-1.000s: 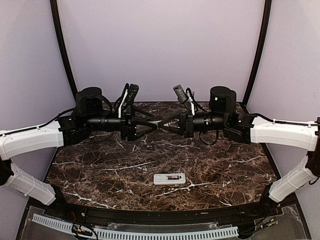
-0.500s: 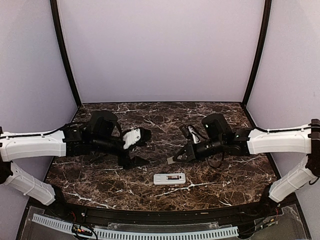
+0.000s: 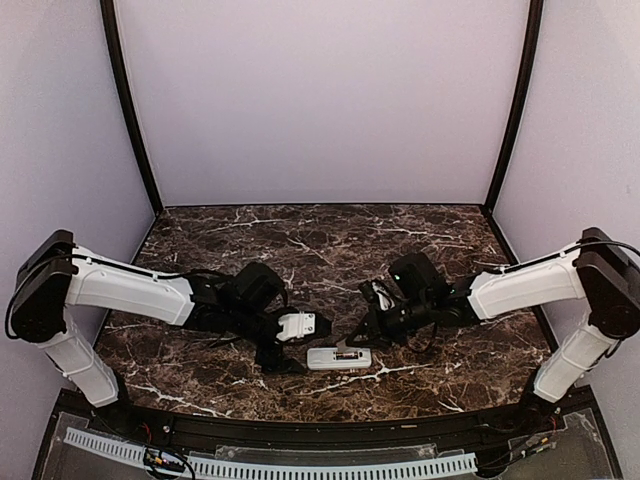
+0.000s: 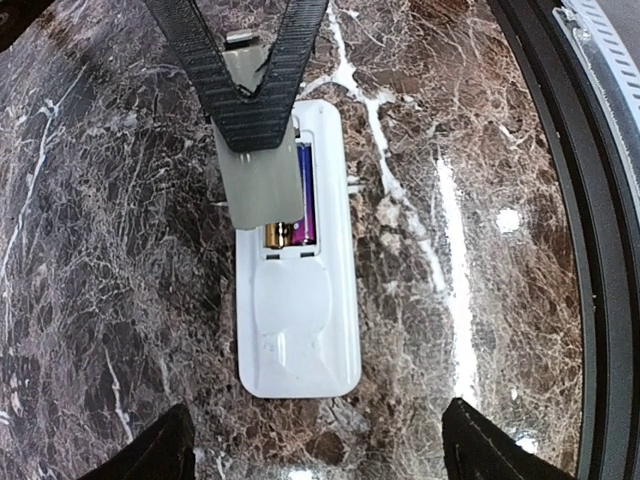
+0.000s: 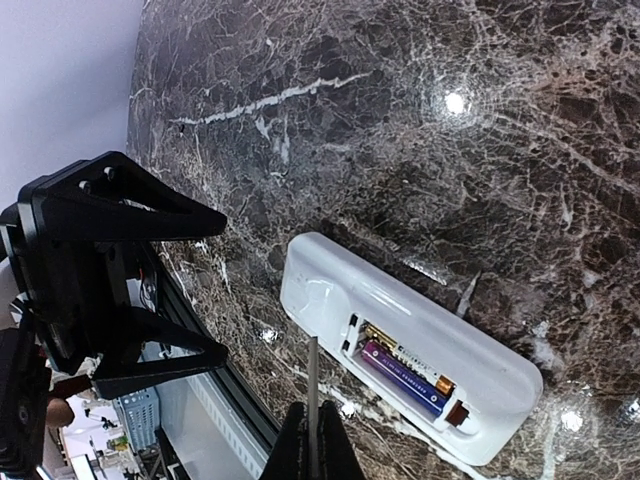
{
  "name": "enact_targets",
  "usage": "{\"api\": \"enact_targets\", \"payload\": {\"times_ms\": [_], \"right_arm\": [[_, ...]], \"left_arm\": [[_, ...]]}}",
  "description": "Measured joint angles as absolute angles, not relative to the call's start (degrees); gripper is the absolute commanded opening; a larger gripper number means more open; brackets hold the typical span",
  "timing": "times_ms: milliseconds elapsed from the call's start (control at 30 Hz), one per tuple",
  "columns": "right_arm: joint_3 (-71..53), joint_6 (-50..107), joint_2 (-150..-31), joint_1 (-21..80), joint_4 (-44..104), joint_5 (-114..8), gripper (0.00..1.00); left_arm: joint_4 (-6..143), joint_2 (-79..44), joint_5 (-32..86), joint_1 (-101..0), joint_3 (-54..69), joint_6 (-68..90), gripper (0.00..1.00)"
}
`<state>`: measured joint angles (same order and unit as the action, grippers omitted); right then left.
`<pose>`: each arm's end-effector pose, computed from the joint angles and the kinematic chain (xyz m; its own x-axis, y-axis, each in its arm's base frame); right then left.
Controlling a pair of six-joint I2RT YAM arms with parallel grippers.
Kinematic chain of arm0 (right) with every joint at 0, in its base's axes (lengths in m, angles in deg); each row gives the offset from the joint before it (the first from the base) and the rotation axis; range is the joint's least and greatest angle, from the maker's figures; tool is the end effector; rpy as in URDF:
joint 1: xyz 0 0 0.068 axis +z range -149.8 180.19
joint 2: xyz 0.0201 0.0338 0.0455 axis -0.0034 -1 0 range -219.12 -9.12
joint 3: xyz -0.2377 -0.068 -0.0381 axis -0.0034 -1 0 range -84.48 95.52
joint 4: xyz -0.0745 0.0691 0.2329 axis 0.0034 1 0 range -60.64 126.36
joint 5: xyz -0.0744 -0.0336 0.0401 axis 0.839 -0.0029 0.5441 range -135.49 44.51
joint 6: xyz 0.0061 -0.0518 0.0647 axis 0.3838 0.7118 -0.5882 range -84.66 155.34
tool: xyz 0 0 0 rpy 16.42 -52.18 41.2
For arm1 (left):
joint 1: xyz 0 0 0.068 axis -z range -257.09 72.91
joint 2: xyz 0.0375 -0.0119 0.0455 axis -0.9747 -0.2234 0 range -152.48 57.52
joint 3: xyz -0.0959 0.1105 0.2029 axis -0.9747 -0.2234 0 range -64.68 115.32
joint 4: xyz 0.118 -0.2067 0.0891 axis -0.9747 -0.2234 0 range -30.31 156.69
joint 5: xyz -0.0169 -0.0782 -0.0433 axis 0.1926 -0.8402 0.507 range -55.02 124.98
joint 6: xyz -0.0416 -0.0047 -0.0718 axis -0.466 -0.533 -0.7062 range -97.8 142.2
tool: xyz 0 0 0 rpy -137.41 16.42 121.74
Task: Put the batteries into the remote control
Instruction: Hold the remote control without the battery cover at the center of the board.
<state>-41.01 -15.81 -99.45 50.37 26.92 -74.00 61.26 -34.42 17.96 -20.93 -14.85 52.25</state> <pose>0.1820 0.2724 0.1255 -0.9768 -0.1028 -0.1879 -0.2113 0.6074 0.7658 0.1724 -0.2952 0.1335 0.0971 0.7149 -0.6924 0.9885 0.0120 0.1510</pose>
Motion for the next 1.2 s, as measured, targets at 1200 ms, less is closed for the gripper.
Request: {"api": "enact_targets", "payload": {"times_ms": [1200], "right_arm": [[-42.94, -21.34, -105.33, 50.39, 18.75, -75.67, 0.00]], "left_arm": [[65.67, -44.60, 19.60, -19.31, -12.82, 47.28, 0.65]]}}
